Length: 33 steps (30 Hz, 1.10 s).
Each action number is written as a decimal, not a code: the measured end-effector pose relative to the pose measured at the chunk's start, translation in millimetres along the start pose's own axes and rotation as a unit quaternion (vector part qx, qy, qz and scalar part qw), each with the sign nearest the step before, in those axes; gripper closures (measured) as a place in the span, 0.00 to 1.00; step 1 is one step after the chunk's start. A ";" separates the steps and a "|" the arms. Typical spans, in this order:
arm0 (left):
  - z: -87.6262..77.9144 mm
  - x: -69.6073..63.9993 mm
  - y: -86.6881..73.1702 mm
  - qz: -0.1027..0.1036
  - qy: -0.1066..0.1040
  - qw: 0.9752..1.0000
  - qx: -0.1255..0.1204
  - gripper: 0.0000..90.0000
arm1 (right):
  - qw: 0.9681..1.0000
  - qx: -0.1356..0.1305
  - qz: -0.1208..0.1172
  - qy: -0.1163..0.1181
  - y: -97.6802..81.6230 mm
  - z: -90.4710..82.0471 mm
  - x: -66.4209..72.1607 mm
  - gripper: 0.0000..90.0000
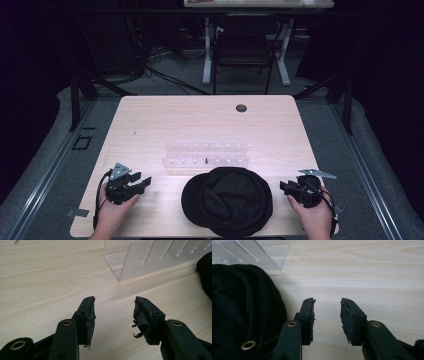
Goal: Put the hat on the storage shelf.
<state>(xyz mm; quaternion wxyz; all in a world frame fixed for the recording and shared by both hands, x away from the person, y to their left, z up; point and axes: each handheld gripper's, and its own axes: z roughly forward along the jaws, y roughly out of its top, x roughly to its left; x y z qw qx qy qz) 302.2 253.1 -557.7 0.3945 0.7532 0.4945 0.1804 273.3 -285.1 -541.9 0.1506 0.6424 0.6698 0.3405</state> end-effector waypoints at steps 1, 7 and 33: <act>0.3 -0.2 0.4 -0.004 -0.002 1.000 -0.001 0.57 | 1.000 0.001 0.001 0.004 0.1 -1.3 -0.1 0.70; 1.7 -3.4 -2.0 0.000 -0.005 1.000 0.006 0.57 | 0.997 0.007 0.036 0.073 2.2 -9.9 0.1 0.73; 2.2 -5.5 -4.8 0.015 -0.008 1.000 0.014 0.56 | 0.987 0.144 -0.011 0.071 59.4 -27.5 34.8 0.70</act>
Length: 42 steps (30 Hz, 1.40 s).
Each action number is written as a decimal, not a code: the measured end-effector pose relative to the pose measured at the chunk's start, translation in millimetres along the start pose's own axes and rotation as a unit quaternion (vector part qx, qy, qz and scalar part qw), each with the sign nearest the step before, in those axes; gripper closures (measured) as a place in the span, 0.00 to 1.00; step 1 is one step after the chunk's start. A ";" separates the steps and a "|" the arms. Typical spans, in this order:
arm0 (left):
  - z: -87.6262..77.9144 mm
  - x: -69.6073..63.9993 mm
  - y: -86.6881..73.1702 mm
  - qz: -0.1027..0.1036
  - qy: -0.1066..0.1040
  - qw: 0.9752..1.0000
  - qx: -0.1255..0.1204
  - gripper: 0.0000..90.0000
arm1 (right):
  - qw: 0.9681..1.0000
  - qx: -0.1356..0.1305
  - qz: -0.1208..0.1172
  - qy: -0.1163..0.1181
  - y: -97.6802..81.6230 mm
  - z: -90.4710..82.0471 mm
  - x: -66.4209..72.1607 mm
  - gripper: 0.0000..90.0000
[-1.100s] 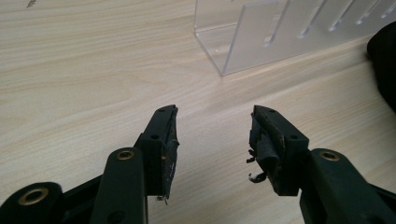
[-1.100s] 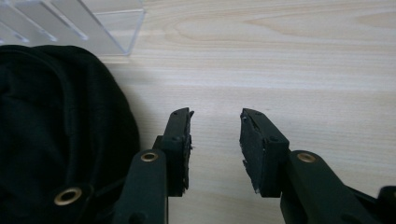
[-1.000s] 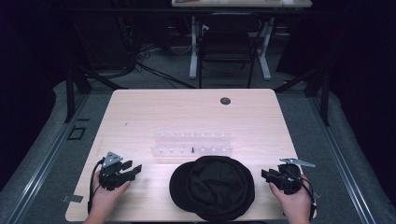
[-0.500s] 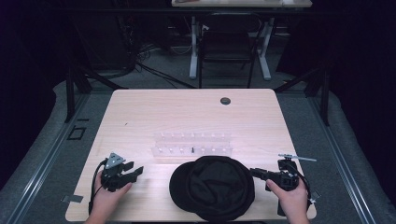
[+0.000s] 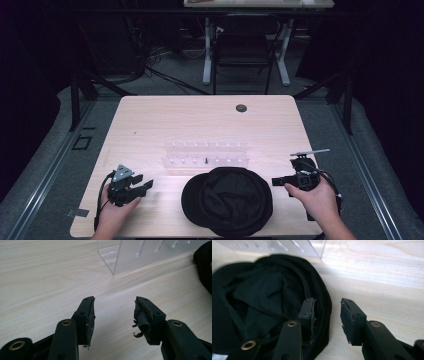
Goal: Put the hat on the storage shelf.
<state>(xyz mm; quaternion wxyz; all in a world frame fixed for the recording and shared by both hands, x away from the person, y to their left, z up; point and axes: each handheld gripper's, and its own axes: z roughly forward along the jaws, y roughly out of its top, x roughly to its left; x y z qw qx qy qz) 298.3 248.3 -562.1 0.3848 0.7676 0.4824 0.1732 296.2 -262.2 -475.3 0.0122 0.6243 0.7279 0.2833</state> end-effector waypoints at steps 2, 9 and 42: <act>-0.2 0.0 -0.7 0.000 -0.005 1.000 0.006 0.56 | 1.000 0.019 -0.010 -0.015 1.9 2.0 4.8 0.69; -1.2 0.0 -1.9 0.002 -0.002 1.000 0.004 0.56 | 0.997 0.068 -0.023 -0.039 9.3 9.9 15.6 0.69; 1.7 -3.4 -2.0 0.007 -0.004 1.000 0.005 0.56 | 0.985 0.157 0.013 -0.063 14.5 48.6 15.2 0.78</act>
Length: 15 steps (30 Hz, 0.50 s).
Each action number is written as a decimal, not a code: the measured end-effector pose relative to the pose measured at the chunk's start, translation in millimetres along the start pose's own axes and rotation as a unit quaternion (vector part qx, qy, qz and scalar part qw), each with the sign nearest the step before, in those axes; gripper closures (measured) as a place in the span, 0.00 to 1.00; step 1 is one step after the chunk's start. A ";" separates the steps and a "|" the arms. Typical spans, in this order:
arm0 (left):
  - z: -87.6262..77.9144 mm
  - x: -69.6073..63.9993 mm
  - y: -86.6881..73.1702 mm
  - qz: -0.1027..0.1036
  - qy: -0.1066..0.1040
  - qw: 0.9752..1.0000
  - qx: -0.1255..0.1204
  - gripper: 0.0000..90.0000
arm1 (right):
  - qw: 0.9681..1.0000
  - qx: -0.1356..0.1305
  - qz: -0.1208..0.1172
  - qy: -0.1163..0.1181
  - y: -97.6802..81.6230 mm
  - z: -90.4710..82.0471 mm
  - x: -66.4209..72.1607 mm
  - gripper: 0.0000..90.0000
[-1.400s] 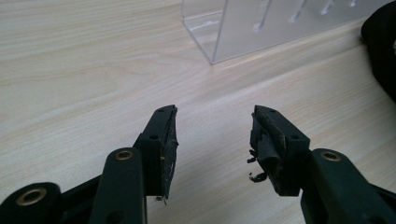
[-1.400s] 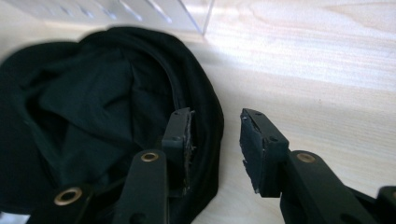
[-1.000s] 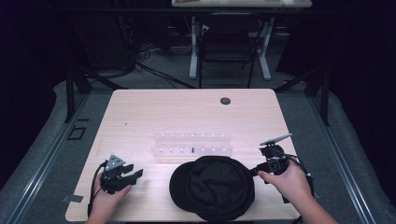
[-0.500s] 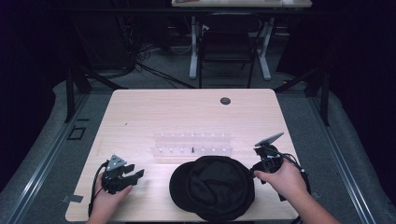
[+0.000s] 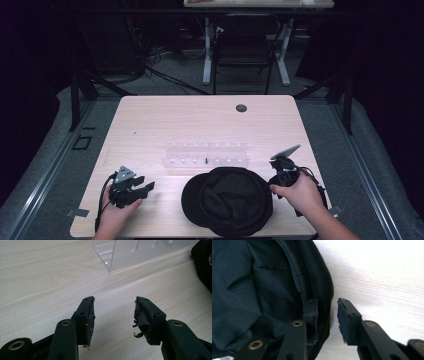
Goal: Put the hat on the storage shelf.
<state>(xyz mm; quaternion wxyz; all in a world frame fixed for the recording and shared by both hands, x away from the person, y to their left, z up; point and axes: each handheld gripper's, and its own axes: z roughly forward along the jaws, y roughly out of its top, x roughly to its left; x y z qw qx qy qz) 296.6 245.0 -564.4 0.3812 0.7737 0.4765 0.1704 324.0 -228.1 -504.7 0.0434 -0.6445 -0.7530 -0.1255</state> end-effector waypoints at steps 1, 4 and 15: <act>0.2 0.1 -0.1 0.000 0.000 1.000 0.001 0.56 | 1.000 0.005 -0.003 0.004 0.8 1.3 -1.1 0.80; 0.2 0.3 -0.1 0.002 0.001 1.000 0.002 0.56 | 1.000 0.007 0.007 0.011 1.9 5.6 -1.7 0.82; 0.2 0.1 -0.2 0.001 0.000 1.000 0.002 0.56 | 0.998 0.033 0.034 0.030 8.0 17.6 -7.0 0.82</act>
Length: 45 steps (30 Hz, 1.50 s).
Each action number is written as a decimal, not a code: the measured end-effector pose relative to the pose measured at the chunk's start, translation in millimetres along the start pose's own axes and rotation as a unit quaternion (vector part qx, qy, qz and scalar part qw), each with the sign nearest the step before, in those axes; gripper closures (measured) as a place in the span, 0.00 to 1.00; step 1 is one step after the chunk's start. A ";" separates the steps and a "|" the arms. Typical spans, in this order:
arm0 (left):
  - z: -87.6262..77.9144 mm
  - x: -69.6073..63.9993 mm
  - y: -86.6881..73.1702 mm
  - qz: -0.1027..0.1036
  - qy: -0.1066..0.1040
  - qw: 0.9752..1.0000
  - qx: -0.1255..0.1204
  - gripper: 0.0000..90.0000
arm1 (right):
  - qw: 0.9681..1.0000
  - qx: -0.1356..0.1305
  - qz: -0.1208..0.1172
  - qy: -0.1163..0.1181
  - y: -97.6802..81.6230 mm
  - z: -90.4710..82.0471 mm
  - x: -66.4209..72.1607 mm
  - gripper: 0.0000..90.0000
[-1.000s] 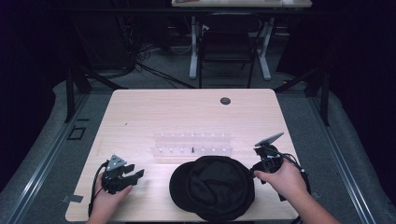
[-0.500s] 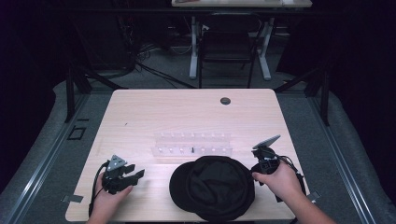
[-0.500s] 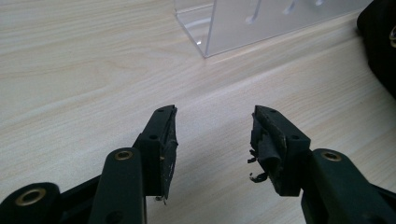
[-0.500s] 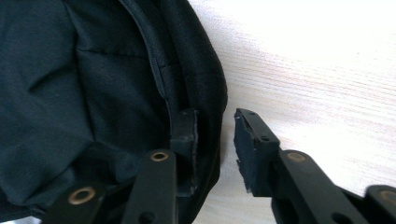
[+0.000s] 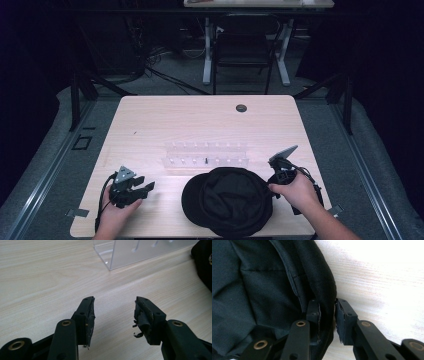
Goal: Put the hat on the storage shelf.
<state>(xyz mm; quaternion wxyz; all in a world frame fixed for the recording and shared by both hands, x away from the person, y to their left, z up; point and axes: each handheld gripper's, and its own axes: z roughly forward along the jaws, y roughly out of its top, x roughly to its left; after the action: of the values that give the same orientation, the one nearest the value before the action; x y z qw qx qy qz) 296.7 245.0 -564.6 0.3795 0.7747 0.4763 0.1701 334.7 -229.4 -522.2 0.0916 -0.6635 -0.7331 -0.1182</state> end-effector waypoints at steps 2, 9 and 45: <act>0.2 0.0 -0.1 0.000 -0.001 1.000 0.000 0.56 | 1.000 0.015 -0.001 0.001 2.2 -0.8 -1.6 0.82; 0.5 -0.1 0.0 0.000 -0.001 1.000 0.000 0.56 | 1.000 0.025 0.005 0.008 4.7 5.0 -2.0 0.89; -0.5 1.7 -1.1 -0.004 0.002 1.000 0.001 0.56 | 0.999 0.036 -0.024 0.002 5.0 -45.2 18.4 0.97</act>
<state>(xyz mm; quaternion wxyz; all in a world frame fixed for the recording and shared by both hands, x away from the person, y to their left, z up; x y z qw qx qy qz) 296.5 247.0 -565.3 0.3783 0.7729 0.4806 0.1692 336.8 -224.7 -473.4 0.1144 -0.6418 -0.7523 -0.0952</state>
